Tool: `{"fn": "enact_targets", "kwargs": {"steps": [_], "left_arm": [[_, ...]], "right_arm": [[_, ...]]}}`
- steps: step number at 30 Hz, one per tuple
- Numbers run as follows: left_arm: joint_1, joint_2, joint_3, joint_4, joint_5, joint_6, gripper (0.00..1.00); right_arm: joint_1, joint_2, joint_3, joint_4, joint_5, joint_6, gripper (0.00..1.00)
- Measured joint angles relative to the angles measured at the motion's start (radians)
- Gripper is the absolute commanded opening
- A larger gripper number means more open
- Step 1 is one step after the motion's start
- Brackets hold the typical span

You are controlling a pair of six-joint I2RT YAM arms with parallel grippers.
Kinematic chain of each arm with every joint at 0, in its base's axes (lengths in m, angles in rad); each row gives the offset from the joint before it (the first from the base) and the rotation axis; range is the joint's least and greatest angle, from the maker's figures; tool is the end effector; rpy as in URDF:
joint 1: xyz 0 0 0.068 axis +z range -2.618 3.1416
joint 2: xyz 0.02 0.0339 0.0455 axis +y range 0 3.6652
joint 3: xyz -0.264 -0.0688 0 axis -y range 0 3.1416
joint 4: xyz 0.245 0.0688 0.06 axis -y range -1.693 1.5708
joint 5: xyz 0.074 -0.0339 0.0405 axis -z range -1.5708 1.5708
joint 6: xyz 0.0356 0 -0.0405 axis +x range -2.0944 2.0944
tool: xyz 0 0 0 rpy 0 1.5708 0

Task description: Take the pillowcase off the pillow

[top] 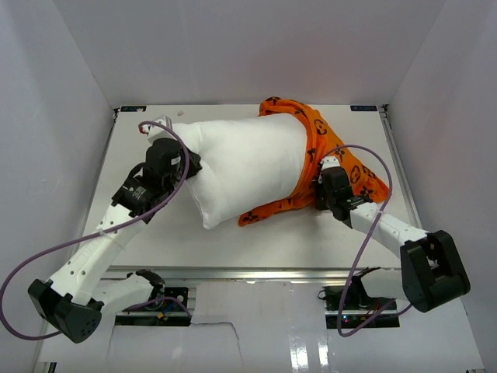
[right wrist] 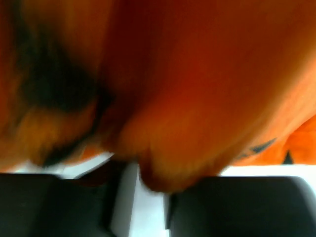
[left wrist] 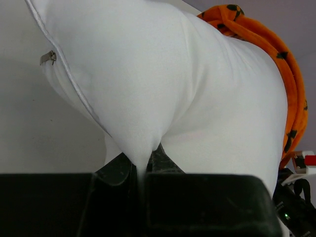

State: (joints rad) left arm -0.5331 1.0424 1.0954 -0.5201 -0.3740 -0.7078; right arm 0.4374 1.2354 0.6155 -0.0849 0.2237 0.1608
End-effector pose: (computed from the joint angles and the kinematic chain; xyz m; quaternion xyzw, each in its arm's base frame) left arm 0.1996 -0.1027 0.3661 -0.1701 0.8250 -0.1707 0.5112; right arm 0.2300 0.0988 0.1989 -0.0780 0.8999 0.0260 0.4283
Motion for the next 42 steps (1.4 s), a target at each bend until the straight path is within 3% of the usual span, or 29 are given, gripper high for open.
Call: {"fn": "enact_targets", "kwargs": {"steps": [5, 11, 16, 27, 35, 38, 42], "left_arm": [[0.038, 0.076, 0.200, -0.104, 0.044, 0.056, 0.00], [0.190, 0.206, 0.529, -0.284, 0.117, 0.145, 0.00], [0.205, 0.280, 0.756, -0.434, 0.154, 0.194, 0.00], [0.204, 0.294, 0.822, -0.562, 0.145, 0.256, 0.00], [0.204, 0.344, 1.109, -0.657, 0.109, 0.307, 0.00], [0.204, 0.312, 1.107, -0.667, 0.097, 0.315, 0.00], [0.204, 0.232, 0.988, -0.641, 0.089, 0.317, 0.00]], "right_arm": [[-0.112, 0.079, 0.037, 0.051, -0.006, 0.016, 0.08], [-0.311, 0.155, 0.115, 0.108, -0.063, 0.028, 0.08], [-0.382, 0.288, 0.183, 0.145, -0.139, 0.079, 0.08], [-0.574, 0.278, 0.153, 0.171, -0.315, 0.212, 0.08], [-0.667, 0.226, 0.097, 0.170, -0.355, 0.293, 0.08], [-0.684, 0.224, 0.088, 0.169, -0.357, 0.309, 0.08], [-0.692, 0.203, 0.076, 0.170, -0.339, 0.320, 0.08]]}}
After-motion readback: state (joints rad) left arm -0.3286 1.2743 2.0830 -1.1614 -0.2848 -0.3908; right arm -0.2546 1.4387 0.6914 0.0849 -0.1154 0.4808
